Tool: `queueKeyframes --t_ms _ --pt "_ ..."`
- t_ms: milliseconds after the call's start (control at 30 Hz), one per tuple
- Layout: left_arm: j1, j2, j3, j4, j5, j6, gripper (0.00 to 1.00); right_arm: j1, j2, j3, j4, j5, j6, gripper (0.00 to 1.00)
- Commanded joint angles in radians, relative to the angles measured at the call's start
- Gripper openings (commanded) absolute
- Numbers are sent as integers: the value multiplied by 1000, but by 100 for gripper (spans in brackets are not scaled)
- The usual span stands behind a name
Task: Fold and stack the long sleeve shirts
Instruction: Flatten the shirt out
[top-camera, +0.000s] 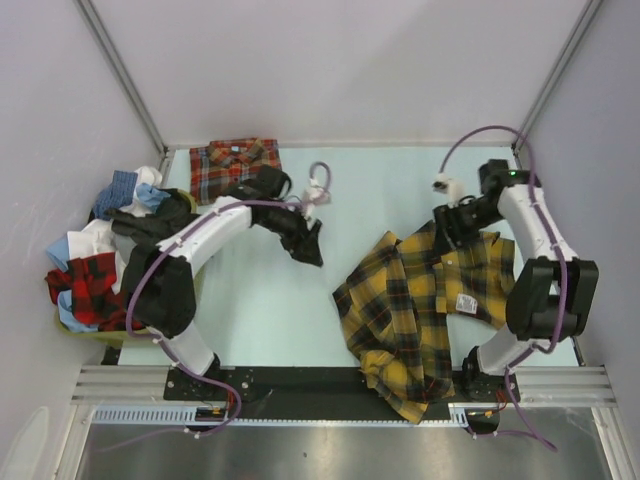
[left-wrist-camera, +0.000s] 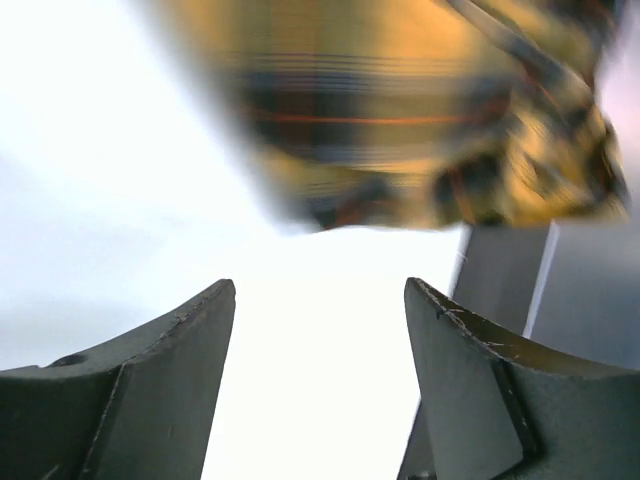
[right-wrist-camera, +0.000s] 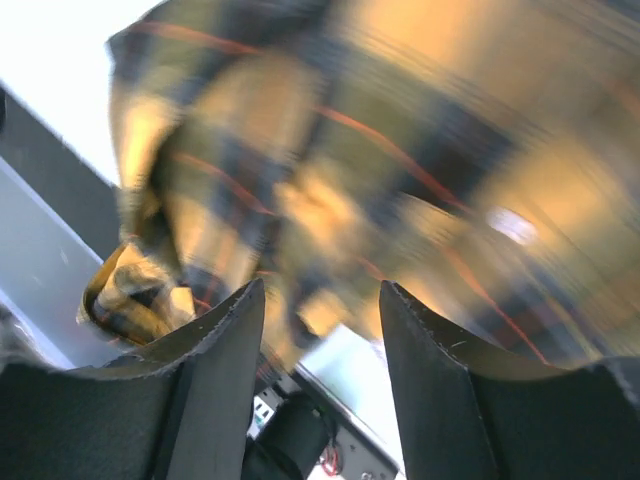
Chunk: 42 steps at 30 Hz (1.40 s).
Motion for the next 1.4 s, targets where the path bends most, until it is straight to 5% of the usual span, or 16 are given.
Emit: queueKeyframes --t_ms 0,200,500,567,633,700,900,1067,1133,1167,1200,1267,1367 --pt "141 -66 -75 265 28 -299 74 229 -157 -115 144 -19 72 53" --pt "158 -74 -83 390 -1 -411 75 337 -95 -259 300 -10 233 48" --pt "120 -65 -109 472 -38 -460 82 354 24 -343 426 -19 379 58" --pt "74 -43 -124 494 -46 -478 83 354 49 -333 430 -74 393 51" --pt "19 -28 -144 546 -49 -523 83 350 61 -302 436 -118 396 33" --pt "-14 -11 -164 636 -50 -573 84 316 70 -269 410 -151 393 0" --pt "-115 95 -195 787 -20 -730 85 146 3 -138 321 -224 369 0" --pt "-216 169 -187 900 5 -797 85 126 -88 -54 275 -241 373 0" --pt "-236 234 -152 884 16 -802 71 126 -108 -46 262 -243 372 0" --pt "-230 250 -141 864 20 -808 58 104 -120 -38 253 -241 369 0" --pt "-201 255 -133 854 14 -808 33 98 -140 -34 249 -226 366 0" --pt "-145 198 -159 903 -36 -819 5 94 -155 -18 249 -203 357 0" --pt "1 59 -153 875 -41 -773 0 101 -141 67 294 -163 360 0"
